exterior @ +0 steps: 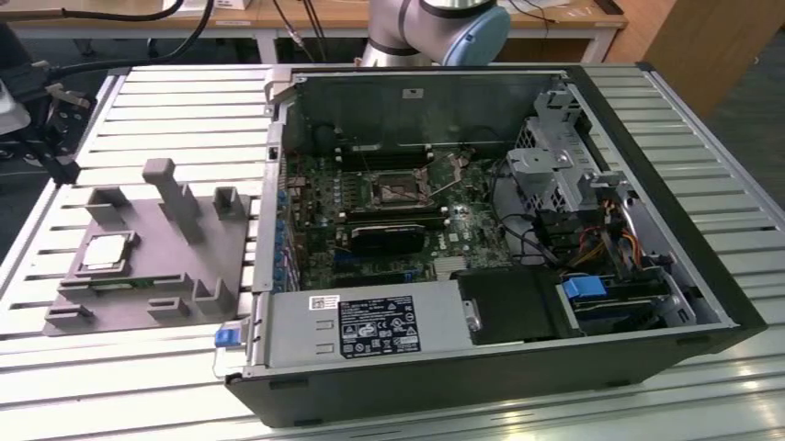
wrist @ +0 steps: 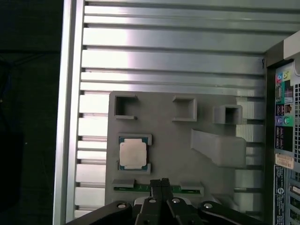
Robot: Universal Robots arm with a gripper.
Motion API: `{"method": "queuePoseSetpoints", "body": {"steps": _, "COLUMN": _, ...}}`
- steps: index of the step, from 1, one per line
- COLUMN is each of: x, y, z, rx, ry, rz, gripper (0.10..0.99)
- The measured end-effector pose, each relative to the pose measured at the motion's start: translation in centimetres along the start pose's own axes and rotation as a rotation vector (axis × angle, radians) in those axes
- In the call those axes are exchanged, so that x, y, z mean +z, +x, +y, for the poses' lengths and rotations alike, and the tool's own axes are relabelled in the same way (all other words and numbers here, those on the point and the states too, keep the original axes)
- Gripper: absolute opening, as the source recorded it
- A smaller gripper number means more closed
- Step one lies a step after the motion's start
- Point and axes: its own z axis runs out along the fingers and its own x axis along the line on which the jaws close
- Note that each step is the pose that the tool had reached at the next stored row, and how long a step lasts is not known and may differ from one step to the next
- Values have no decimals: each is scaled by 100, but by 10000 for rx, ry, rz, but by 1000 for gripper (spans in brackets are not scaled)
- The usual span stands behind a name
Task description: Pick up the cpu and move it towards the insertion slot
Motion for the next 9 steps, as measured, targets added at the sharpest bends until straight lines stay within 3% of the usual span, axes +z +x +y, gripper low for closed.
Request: {"method": "queuePoseSetpoints", "body": {"steps": 9, "x": 106, "y": 79, "z": -3, "rx": -12, "ry": -3, "rz": -294, "gripper": 102}}
